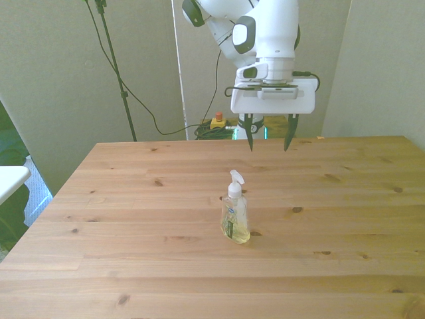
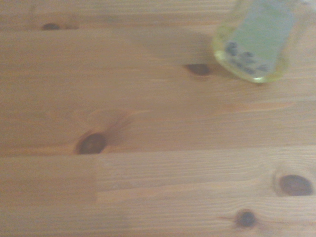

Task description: Stand the sanitizer

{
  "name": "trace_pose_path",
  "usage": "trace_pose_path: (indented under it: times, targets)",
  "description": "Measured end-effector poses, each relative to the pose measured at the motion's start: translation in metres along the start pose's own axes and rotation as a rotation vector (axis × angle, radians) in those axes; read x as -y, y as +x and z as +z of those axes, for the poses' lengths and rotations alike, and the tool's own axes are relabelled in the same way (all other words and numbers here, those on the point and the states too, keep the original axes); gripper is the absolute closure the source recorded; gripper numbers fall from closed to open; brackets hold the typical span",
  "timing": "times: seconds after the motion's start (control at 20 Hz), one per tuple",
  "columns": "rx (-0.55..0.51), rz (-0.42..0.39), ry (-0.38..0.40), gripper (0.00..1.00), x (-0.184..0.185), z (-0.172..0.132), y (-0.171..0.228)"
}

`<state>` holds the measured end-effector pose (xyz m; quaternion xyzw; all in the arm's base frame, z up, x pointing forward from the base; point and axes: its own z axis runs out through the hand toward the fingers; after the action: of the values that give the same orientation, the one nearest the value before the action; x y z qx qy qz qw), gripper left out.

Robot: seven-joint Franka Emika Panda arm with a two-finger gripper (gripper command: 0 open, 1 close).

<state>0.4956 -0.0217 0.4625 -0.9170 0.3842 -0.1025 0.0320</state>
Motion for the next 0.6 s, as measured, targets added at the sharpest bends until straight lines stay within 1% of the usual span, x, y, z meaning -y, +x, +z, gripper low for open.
trace_pose_path:
  times: [0.1,0.25,0.4,0.5,0.6]
  targets:
    - [0.039,-0.067,-0.009,0.0,0.005,0.003,-0.003]
    - [0.136,-0.11,0.036,0.0,-0.004,0.005,0.002]
    - [0.197,-0.154,0.064,0.0,-0.011,0.011,0.005]
    - [0.21,-0.18,0.045,0.0,-0.009,0.017,0.0]
    - [0.196,-0.194,0.006,0.0,-0.007,0.021,-0.004]
